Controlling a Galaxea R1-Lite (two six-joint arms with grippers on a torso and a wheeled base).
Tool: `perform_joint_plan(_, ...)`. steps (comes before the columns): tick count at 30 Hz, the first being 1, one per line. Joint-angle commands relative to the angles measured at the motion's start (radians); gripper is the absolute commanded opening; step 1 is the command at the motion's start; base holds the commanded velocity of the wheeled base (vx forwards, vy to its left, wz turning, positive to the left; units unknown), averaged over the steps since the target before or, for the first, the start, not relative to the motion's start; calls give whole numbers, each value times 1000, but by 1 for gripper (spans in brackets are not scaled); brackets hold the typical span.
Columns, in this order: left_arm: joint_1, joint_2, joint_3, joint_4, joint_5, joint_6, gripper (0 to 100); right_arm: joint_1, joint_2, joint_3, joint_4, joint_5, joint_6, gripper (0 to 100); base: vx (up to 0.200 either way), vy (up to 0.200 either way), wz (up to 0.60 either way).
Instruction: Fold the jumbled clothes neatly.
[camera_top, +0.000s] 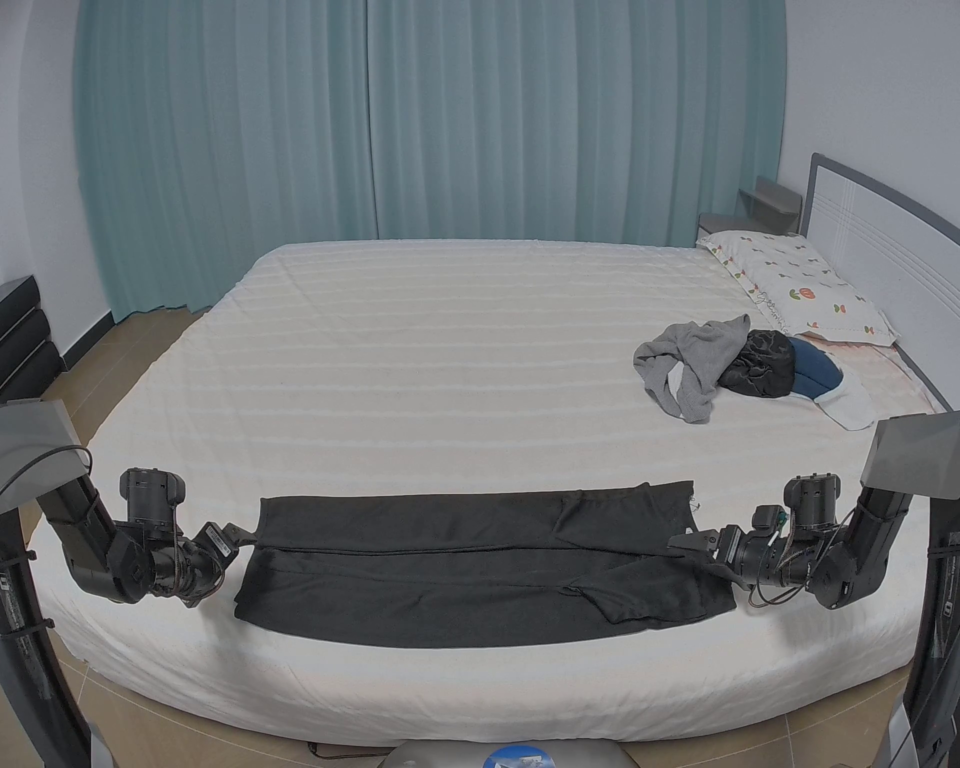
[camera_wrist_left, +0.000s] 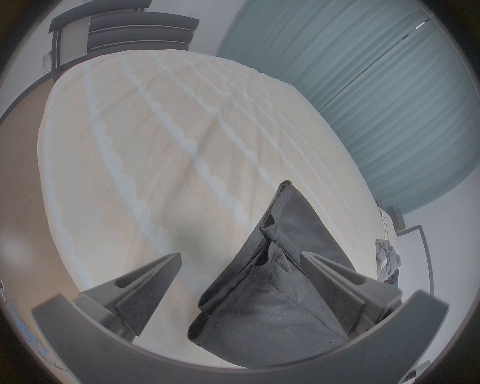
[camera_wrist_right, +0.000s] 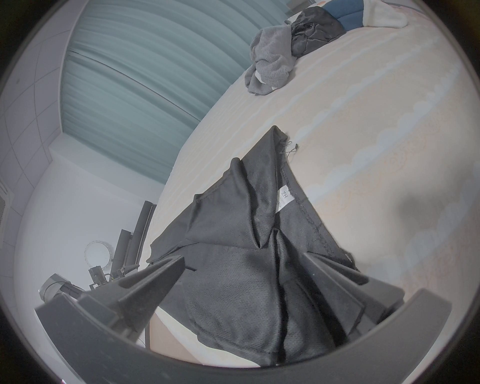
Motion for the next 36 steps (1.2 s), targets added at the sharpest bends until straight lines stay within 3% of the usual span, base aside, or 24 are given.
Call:
perform_joint_plan(1,0,5,-4,0,0,0,100,-2,35,-9,-2,1,-11,0,0,0,0)
perform_joint_plan(6,-3,-1,-2,0,0,-2,100,-14,61,-10,-3,7,-71,0,0,0,0)
perform_joint_plan(20,0,5,-10,-2,0,-2,100,-24,65,-27,-126,4,24,0,0,0,0)
perform_joint_plan(36,-9,14,-100,9,-2,-60,100,-45,101,-50,-126,0,26,0,0,0,0)
